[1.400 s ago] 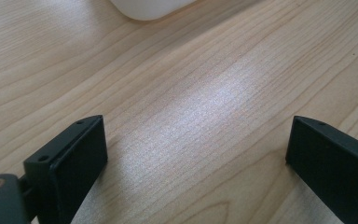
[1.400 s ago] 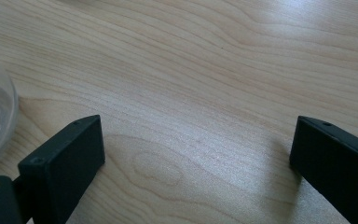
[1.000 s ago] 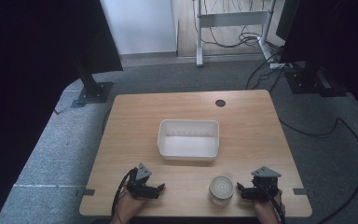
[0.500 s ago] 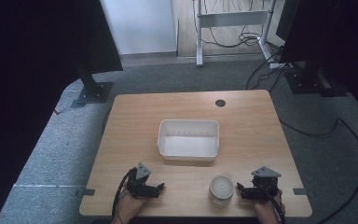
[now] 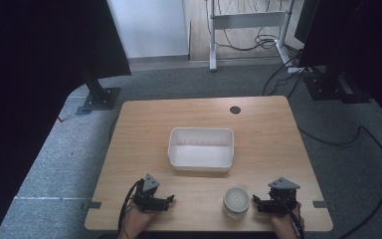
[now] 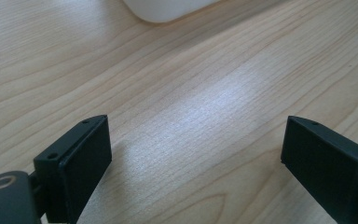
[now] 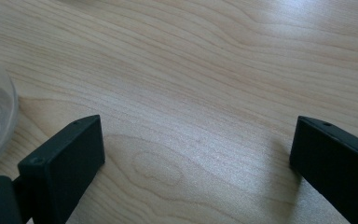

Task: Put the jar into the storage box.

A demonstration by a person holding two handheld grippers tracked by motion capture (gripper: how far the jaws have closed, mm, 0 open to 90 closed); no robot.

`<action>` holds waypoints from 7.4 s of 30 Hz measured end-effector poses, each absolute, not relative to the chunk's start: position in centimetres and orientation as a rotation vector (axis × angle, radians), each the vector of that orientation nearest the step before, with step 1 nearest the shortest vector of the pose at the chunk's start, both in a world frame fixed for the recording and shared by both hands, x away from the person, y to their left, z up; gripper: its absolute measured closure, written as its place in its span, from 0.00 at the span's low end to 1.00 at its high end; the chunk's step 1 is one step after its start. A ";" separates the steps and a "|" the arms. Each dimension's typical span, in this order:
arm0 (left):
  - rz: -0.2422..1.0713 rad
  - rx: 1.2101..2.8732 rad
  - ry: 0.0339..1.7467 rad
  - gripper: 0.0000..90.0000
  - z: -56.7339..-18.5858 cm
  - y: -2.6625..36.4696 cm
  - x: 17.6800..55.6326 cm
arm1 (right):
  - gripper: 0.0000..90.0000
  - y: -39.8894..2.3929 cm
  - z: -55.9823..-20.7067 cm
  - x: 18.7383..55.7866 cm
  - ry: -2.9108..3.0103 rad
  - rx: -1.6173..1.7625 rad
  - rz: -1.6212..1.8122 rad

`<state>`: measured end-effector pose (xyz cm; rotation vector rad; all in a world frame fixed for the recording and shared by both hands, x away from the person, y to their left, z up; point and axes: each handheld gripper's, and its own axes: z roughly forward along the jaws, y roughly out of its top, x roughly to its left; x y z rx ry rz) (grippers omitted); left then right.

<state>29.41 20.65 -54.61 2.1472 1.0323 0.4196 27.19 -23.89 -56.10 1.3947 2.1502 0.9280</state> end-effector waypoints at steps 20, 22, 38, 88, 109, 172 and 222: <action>0.417 2.114 0.974 0.10 -53.4 20.4 28.0 | 0.03 -23.9 -56.1 27.2 2.150 1.395 0.928; 0.414 2.111 0.968 0.09 -53.4 20.2 27.8 | 0.03 -23.9 -56.1 27.2 2.150 1.395 0.928; 0.391 2.126 0.892 0.09 -53.1 18.8 26.6 | 0.03 -23.9 -56.1 27.2 2.150 1.395 0.928; 0.274 2.142 0.664 0.06 -52.7 10.6 25.1 | 0.03 -23.9 -56.1 27.2 2.150 1.394 0.928; 0.236 2.133 0.612 0.04 -52.9 7.2 24.8 | 0.02 -23.9 -56.1 27.2 2.153 1.393 0.929; 0.274 2.216 0.514 0.11 -53.6 -1.1 26.0 | 0.02 -23.9 -56.1 27.2 2.159 1.389 0.929; 0.347 2.167 0.559 0.12 -50.9 1.8 27.6 | 0.02 -23.8 -56.1 27.2 2.163 1.383 0.932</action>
